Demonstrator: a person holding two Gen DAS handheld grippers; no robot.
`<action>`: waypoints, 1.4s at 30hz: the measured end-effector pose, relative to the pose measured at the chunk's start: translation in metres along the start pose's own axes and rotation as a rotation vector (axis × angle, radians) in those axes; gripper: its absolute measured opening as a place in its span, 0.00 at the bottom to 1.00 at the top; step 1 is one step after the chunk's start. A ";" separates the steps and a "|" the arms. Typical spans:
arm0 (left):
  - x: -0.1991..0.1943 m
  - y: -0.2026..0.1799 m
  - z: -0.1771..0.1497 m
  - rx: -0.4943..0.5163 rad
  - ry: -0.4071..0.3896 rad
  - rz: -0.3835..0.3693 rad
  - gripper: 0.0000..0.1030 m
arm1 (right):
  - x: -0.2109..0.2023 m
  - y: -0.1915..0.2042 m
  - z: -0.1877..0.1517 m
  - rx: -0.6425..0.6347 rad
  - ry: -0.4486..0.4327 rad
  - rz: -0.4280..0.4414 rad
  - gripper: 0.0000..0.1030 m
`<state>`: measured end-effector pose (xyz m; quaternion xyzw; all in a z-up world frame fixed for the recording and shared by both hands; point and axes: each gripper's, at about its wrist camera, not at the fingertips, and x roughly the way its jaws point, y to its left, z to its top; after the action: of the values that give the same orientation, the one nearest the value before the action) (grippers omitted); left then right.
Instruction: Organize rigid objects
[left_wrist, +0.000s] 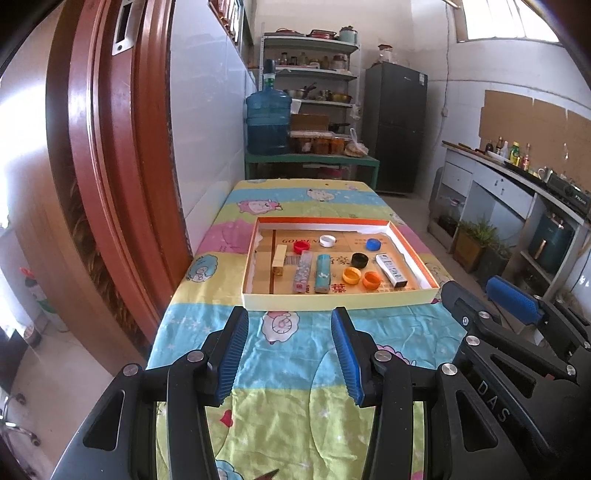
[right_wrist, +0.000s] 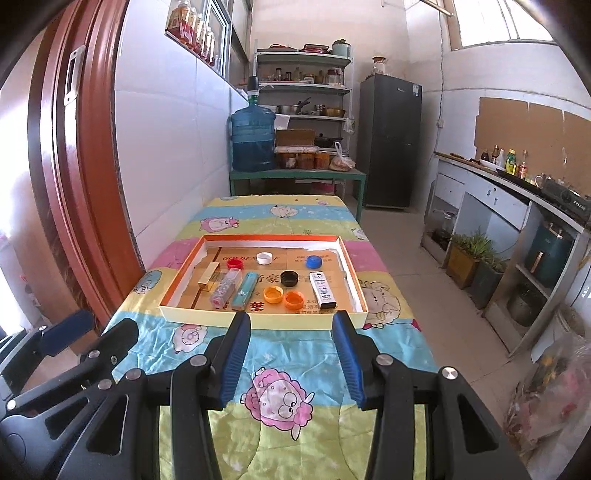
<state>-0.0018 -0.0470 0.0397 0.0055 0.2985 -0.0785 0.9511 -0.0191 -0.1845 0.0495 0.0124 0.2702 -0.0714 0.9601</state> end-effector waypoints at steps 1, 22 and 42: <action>-0.001 0.001 0.000 -0.003 -0.002 -0.001 0.47 | -0.001 0.000 0.000 0.000 -0.001 -0.001 0.45; -0.007 0.003 -0.002 -0.005 -0.011 0.007 0.47 | -0.007 -0.001 -0.003 0.027 0.042 0.023 0.45; -0.009 -0.004 -0.002 0.004 -0.006 -0.005 0.47 | -0.004 -0.003 -0.003 0.030 0.049 0.024 0.45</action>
<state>-0.0108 -0.0498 0.0428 0.0065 0.2954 -0.0816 0.9519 -0.0246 -0.1866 0.0489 0.0320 0.2925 -0.0638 0.9536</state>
